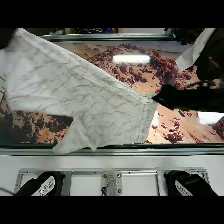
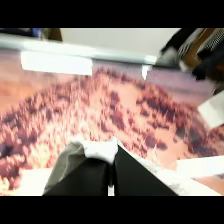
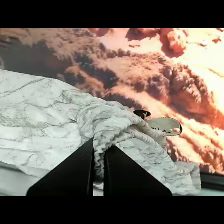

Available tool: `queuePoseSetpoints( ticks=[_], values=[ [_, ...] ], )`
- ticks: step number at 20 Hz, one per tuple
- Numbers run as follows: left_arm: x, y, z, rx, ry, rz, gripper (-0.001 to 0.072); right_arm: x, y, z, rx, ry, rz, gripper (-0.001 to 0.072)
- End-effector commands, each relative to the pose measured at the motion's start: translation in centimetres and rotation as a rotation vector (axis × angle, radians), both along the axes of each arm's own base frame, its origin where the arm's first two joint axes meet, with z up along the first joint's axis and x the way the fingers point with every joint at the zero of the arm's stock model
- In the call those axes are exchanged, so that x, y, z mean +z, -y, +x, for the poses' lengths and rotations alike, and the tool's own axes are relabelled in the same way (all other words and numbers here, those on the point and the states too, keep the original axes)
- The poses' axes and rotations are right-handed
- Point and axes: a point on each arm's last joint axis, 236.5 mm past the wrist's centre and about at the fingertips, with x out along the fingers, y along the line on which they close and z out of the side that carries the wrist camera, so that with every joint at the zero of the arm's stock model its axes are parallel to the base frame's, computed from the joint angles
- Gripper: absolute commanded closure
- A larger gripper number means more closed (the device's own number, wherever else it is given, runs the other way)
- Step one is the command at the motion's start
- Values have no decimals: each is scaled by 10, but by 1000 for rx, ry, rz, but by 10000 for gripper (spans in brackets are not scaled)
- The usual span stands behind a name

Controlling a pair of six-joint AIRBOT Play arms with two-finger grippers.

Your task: Fold the clothes and pants, and hang the long-sleeved shirts on hangers.

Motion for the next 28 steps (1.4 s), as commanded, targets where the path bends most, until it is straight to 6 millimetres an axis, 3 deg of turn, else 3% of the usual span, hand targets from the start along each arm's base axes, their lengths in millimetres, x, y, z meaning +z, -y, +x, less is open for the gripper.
queuePoseSetpoints(
  ticks=[1,3,5,7,9,12,16,20,22,24,28],
  values=[
    [-125,8,79,-43,-257,-46,696,-72,-11,76,-50,-64,-5,686],
    [-170,9,109,-23,-310,-70,697,-111,-15,112,-83,-95,-5,686],
    [-195,8,122,-11,-338,-75,696,-130,-17,140,-60,-60,-38,686],
    [-203,6,122,-12,-361,-76,696,-130,-16,154,-51,-31,-53,686],
    [-197,0,112,-19,-375,-72,696,-120,-8,156,-56,-13,-64,686],
    [-187,-5,71,-52,-423,-31,697,-115,7,125,11,-66,-157,686],
    [-212,-7,-1,-28,-500,35,697,-125,16,64,164,-196,-289,687],
    [-255,15,-76,-61,-600,28,697,-150,20,5,285,-320,-431,686],
    [-278,21,-103,-71,-647,22,697,-162,19,-15,324,-362,-461,686],
    [-302,25,-130,-72,-697,13,697,-177,22,-29,331,-407,-476,686],
    [-357,12,-172,-35,-785,81,696,-203,28,-42,321,-459,-487,686]
  ],
)
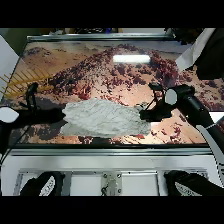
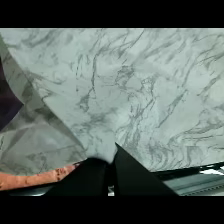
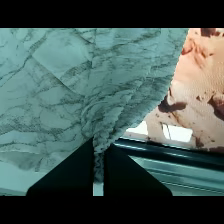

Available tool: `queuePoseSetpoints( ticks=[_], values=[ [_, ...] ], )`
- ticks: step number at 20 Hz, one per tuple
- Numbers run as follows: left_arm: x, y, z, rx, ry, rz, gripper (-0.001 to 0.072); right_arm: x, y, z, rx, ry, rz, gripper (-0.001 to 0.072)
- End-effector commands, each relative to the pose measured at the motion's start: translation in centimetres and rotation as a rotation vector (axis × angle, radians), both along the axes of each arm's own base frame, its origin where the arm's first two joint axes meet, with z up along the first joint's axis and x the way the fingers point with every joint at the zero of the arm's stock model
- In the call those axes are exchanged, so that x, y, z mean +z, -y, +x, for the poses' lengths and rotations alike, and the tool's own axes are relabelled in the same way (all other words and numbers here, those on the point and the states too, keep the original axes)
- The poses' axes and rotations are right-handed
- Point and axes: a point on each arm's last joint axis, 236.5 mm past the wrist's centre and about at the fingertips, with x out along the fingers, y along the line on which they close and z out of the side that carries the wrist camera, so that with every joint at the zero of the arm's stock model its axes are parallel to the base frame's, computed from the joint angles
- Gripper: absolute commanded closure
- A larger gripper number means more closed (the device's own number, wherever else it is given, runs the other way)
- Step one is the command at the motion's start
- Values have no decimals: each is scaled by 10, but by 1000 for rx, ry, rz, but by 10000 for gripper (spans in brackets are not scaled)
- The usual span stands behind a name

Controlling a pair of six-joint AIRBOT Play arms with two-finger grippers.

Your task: Fold the clothes and pants, and hang the long-sleeved shirts on hangers.

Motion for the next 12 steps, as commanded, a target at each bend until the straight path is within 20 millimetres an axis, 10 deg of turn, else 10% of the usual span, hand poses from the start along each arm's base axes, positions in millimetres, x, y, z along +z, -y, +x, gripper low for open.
queuePoseSetpoints(
  ticks=[1,6,7,8,9,12],
  values=[
    [-49,-9,-38,9,-75,61,697,-19,4,-16,-5,-47,-22,685],
    [-76,-12,-47,43,-95,67,695,-18,-10,-22,-12,-74,40,667],
    [-75,-12,-46,40,-101,64,588,-14,-16,-22,-12,-71,72,463],
    [-68,-11,-43,30,-103,60,226,-9,-20,-20,-1,-56,96,160],
    [-58,-10,-38,18,-96,58,85,1,-20,-17,-11,-34,115,76],
    [-9,-9,-18,1,-34,52,87,41,4,-5,-27,90,148,75]
  ],
)
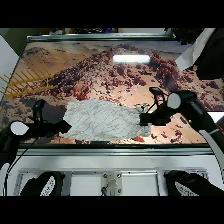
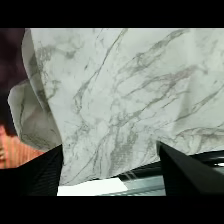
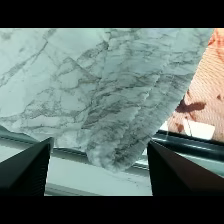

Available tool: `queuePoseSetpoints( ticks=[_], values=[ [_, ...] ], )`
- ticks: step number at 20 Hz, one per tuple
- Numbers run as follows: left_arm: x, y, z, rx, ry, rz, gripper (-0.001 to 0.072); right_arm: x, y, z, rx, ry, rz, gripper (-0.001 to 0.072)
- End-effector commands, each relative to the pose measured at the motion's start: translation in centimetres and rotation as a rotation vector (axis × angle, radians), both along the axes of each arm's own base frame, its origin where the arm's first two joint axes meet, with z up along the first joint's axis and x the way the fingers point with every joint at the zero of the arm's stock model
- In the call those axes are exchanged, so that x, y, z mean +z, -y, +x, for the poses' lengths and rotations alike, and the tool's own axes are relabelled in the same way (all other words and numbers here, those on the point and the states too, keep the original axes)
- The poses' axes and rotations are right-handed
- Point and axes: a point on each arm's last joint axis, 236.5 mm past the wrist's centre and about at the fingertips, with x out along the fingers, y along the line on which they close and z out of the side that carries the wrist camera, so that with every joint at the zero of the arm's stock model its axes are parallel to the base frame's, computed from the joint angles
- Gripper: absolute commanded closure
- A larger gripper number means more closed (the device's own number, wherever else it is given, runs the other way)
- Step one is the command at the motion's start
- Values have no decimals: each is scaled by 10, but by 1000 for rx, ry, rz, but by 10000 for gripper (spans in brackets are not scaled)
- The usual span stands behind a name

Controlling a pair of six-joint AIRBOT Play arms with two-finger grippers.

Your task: Fold the clothes and pants, and hang the long-sleeved shirts on hangers.

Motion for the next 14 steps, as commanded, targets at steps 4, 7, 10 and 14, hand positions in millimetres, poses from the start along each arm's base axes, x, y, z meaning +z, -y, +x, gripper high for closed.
queuePoseSetpoints(
  ticks=[4,7,10,14],
  values=[
    [94,0,25,-6,189,10,87,35,71,10,-179,99,107,48],
    [122,-1,28,36,287,8,174,-1,81,13,-320,72,254,-8],
    [131,1,25,40,319,3,696,-56,73,12,-430,41,365,-8],
    [127,2,25,37,301,-1,696,-88,41,24,-454,11,561,-8]
  ],
)
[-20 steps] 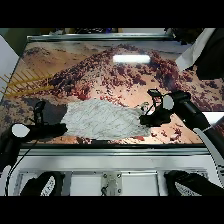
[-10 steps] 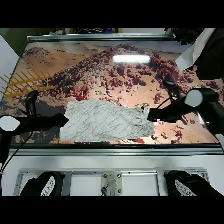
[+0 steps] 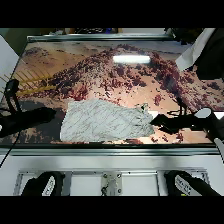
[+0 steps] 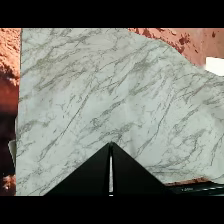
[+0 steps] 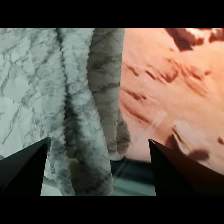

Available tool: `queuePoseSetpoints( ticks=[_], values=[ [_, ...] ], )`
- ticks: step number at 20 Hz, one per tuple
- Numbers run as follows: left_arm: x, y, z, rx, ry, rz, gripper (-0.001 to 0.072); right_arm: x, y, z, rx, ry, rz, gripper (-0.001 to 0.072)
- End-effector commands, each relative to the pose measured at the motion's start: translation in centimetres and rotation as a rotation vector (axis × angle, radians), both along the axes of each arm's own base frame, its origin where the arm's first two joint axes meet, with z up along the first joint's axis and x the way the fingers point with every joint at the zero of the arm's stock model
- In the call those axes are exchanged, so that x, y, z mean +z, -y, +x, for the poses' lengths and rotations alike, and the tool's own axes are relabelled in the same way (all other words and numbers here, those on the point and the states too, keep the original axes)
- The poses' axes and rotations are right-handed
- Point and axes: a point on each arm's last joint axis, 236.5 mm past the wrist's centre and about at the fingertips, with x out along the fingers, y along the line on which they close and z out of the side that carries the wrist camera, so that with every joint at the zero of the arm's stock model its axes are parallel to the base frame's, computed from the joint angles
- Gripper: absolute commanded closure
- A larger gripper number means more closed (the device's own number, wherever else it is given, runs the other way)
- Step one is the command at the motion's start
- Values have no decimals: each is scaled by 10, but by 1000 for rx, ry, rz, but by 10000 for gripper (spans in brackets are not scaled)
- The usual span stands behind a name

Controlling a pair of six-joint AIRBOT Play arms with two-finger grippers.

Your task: Fold the clothes and pants, and hang the long-sleeved shirts on hangers.

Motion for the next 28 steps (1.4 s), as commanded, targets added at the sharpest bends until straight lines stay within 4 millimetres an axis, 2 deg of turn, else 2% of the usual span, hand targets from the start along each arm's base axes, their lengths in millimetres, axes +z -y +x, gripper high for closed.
queuePoseSetpoints(
  ticks=[1,3,4,6,12,13,15,16,18,19,21,23,25,26,28],
  values=[
    [-4,2,-2,-5,-27,-9,696,-17,-26,23,-77,55,212,-8],
    [-14,12,-5,-30,-90,-57,696,-19,-35,37,-107,82,293,-8],
    [-17,19,-6,-43,-118,-92,696,-25,-39,37,-102,68,303,-8],
    [-23,32,-6,-71,-160,-136,696,-38,-49,26,-58,22,296,-8],
    [-44,80,-10,-220,-226,-137,696,-50,-86,11,53,2,261,-1],
    [-46,88,-12,-245,-229,-135,696,-51,-89,10,71,17,248,104],
    [-50,103,-15,-289,-238,-129,696,-48,-93,16,90,69,249,557],
    [-52,108,-17,-307,-243,-127,696,-44,-95,21,96,104,259,681],
    [-55,118,-23,-342,-255,-122,696,-30,-94,36,117,183,253,685],
    [-55,122,-25,-356,-253,-120,696,-16,-88,51,114,235,242,686],
    [-54,127,-24,-367,-239,-118,696,25,-59,96,62,376,210,686],
    [-53,127,-22,-361,-232,-120,696,75,6,146,-88,512,138,686],
    [-53,127,-20,-348,-227,-124,697,116,104,180,-316,620,-6,686],
    [-51,127,-17,-335,-219,-130,696,132,151,184,-437,658,-67,687],
    [-49,127,-10,-310,-201,-138,696,155,238,170,-661,711,-176,687]
  ],
)
